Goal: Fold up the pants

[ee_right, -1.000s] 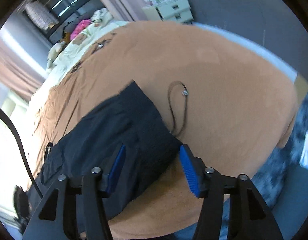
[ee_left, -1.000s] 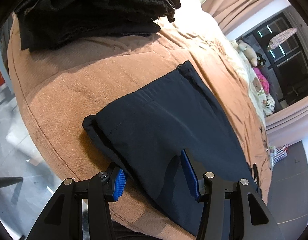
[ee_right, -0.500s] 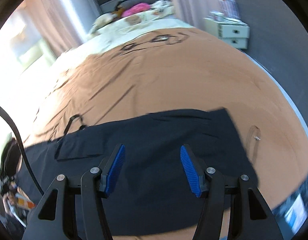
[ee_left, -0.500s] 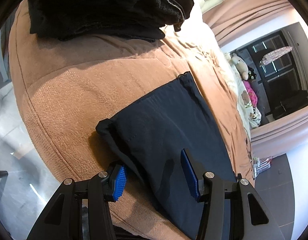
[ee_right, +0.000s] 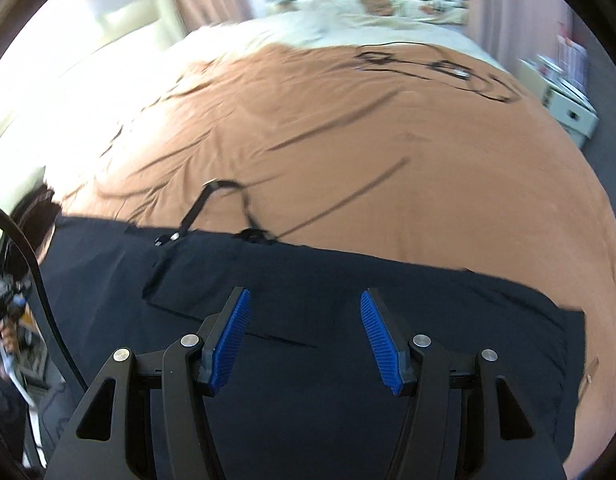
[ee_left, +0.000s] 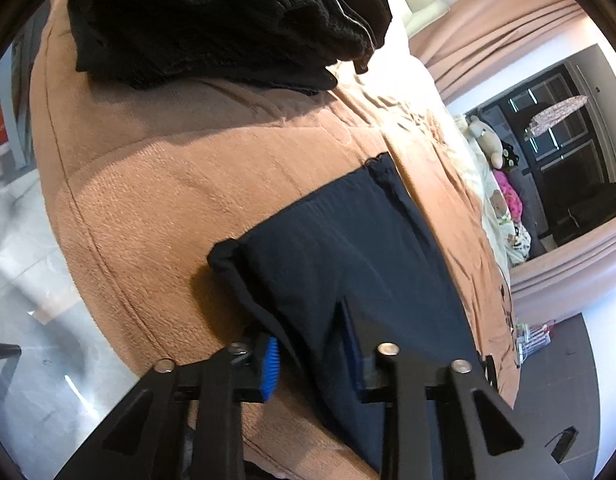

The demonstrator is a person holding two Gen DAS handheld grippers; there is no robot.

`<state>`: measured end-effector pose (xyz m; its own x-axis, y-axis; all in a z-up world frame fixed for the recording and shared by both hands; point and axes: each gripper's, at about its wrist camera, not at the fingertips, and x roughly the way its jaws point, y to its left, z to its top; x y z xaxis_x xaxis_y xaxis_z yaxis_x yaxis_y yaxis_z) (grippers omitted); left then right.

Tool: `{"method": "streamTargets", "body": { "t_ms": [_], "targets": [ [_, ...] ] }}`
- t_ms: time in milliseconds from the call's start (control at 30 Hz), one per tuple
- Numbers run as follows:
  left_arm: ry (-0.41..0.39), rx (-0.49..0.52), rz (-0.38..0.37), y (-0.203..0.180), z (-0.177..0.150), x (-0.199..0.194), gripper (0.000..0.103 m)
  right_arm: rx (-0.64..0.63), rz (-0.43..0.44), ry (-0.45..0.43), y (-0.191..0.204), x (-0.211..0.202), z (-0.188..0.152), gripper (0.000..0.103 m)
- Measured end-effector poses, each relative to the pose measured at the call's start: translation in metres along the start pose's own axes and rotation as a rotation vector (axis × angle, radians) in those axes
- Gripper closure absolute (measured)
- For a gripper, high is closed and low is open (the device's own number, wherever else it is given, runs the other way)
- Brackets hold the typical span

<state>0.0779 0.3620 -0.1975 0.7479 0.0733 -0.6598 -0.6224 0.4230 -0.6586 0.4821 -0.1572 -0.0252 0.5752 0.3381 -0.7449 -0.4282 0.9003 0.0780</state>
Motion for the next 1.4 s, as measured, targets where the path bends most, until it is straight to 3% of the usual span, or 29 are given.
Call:
{"method": "streamTargets", "body": {
  "t_ms": [100, 200, 233, 467, 533, 867, 1033, 1267, 1367, 1400],
  "targets": [
    [-0.009, -0.001, 0.005, 0.001, 0.001, 0.0, 0.092, -0.072, -0.002, 0.026, 0.017, 0.023, 0.014, 0.046],
    [-0.012, -0.003, 0.008, 0.002, 0.001, 0.0, 0.093, -0.145, 0.022, 0.036, 0.036, 0.043, 0.023, 0.028],
    [-0.011, -0.004, 0.008, 0.002, 0.001, 0.0, 0.093, -0.171, 0.021, 0.036, 0.042, 0.048, 0.026, 0.027],
    [-0.005, -0.004, 0.02, 0.002, 0.0, 0.002, 0.093, -0.31, 0.021, 0.054, 0.08, 0.079, 0.04, 0.027],
    [-0.004, -0.003, 0.02, 0.002, 0.0, 0.002, 0.093, -0.346, 0.016, 0.06, 0.087, 0.088, 0.043, 0.032],
    [0.006, -0.012, 0.026, 0.003, 0.002, 0.006, 0.093, -0.48, 0.067, 0.154, 0.115, 0.131, 0.048, 0.035],
    [0.007, -0.014, 0.027, 0.003, 0.002, 0.006, 0.093, -0.55, 0.088, 0.205, 0.126, 0.153, 0.051, 0.05],
    [0.008, -0.01, 0.027, 0.003, 0.002, 0.007, 0.093, -0.585, 0.103, 0.263, 0.129, 0.175, 0.051, 0.052],
    [0.009, -0.017, 0.022, 0.004, 0.001, 0.007, 0.092, -0.579, 0.129, 0.27, 0.132, 0.177, 0.051, 0.069],
    [0.011, -0.023, 0.017, 0.004, 0.002, 0.007, 0.092, -0.583, 0.125, 0.261, 0.133, 0.175, 0.05, 0.082]
  ]
}}
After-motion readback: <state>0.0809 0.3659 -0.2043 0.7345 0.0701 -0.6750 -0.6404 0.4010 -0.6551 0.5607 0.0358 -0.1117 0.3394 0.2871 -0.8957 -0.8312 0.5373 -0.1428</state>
